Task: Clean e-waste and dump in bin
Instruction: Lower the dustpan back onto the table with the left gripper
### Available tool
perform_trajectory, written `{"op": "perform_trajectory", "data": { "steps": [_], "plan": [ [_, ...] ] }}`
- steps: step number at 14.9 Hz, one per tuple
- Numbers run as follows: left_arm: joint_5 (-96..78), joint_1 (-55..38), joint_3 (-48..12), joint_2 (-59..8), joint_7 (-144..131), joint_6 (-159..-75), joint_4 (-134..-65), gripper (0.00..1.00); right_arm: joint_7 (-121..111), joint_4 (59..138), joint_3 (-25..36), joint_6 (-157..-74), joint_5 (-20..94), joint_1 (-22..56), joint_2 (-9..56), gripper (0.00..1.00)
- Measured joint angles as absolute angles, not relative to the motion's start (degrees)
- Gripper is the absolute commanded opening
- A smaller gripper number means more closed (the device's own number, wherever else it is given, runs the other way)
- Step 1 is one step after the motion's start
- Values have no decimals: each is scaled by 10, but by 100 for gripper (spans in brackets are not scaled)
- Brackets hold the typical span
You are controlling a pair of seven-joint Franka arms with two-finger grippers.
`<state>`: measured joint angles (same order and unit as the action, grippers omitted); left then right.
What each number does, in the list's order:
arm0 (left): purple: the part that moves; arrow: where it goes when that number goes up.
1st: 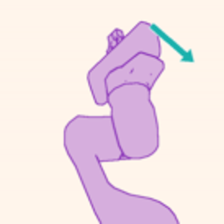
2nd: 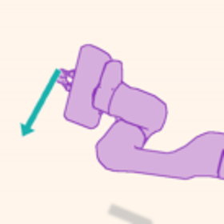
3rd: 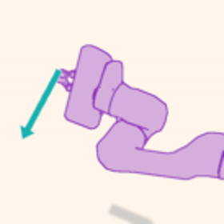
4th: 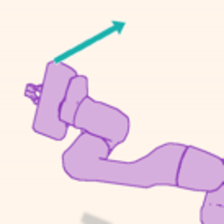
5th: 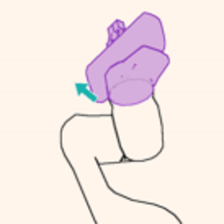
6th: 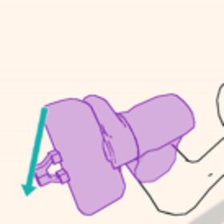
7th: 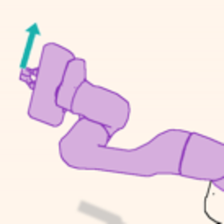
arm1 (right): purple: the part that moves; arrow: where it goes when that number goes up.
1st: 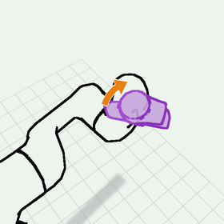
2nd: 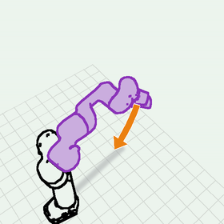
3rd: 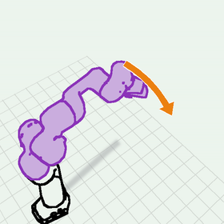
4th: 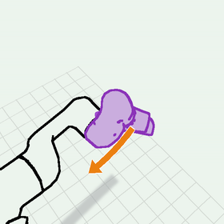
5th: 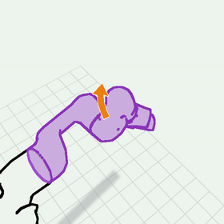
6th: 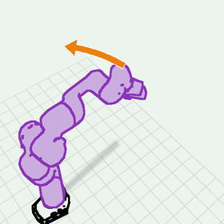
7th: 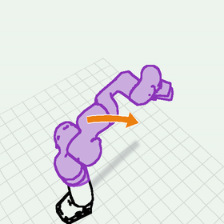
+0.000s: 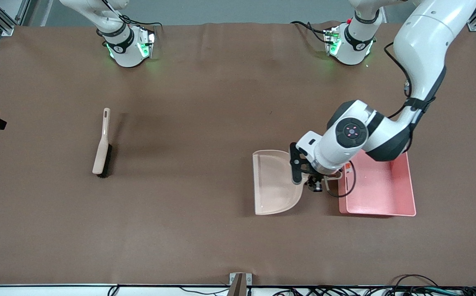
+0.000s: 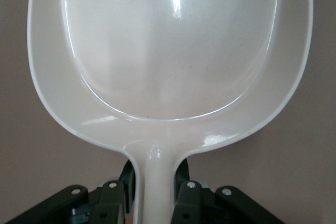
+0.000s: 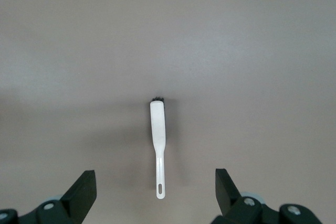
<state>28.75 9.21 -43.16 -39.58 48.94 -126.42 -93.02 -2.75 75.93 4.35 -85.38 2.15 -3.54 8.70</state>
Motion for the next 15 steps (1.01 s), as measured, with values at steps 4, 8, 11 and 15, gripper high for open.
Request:
{"op": "perform_trajectory", "data": {
  "steps": [4,8,11,15],
  "plan": [
    [288,92,-429,-399,490,-1354,-1003,3,-28,759,43,-854,22,-28,87,100],
    [288,92,-426,-400,490,-1368,-1030,3,-28,759,43,-854,21,-24,87,100],
    [289,91,-426,-400,472,-1372,-1043,3,-28,759,43,-854,21,-24,87,100],
    [318,88,-425,-400,435,-1373,-1053,3,-28,759,43,-854,21,-20,87,100]
  ]
}}
